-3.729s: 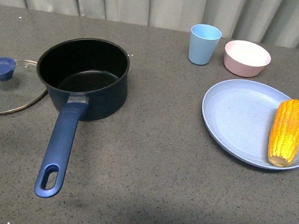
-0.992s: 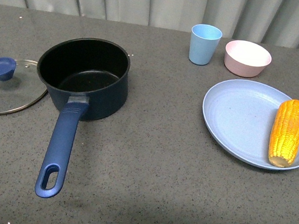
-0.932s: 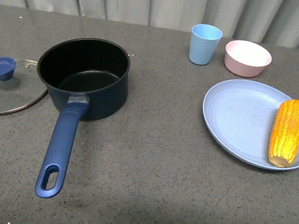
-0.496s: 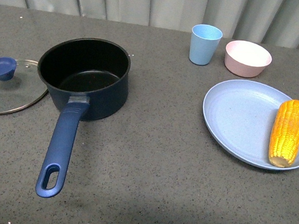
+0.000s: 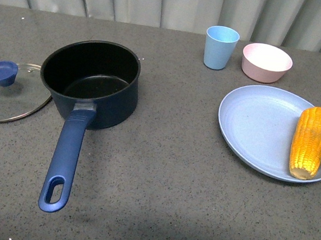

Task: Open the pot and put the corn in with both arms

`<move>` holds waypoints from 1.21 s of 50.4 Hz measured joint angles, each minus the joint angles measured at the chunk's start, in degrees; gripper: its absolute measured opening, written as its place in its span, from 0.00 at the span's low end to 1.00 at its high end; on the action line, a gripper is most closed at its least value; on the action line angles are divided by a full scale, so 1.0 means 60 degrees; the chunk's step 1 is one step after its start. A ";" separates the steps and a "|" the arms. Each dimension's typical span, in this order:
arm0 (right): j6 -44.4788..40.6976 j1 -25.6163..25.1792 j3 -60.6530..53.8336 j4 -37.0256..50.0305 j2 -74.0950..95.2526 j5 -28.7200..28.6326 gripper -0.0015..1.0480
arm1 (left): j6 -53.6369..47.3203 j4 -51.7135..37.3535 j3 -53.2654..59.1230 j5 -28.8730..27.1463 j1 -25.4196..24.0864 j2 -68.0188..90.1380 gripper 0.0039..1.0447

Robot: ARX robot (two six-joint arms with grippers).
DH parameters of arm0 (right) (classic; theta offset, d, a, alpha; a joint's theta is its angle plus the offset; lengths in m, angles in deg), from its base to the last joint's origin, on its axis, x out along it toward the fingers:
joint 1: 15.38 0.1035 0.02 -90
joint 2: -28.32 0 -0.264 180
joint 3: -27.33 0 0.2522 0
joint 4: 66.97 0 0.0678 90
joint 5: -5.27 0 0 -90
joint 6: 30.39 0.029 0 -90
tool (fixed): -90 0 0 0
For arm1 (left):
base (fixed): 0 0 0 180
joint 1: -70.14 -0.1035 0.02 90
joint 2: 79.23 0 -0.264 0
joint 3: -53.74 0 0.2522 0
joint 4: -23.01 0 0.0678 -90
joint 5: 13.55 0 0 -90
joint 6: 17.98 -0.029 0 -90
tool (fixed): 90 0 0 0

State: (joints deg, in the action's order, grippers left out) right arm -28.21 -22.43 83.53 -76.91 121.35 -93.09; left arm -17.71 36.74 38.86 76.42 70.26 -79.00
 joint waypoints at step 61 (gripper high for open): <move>0.1450 0.1249 0.2743 -0.1118 0.4036 0.0375 0.56 | 0.0000 0.0000 0.0000 0.0004 0.0000 0.0000 0.94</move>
State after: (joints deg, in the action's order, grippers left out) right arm -19.51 -14.94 99.99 -83.62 145.57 -90.84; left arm -17.71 36.74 38.86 76.44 70.26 -79.00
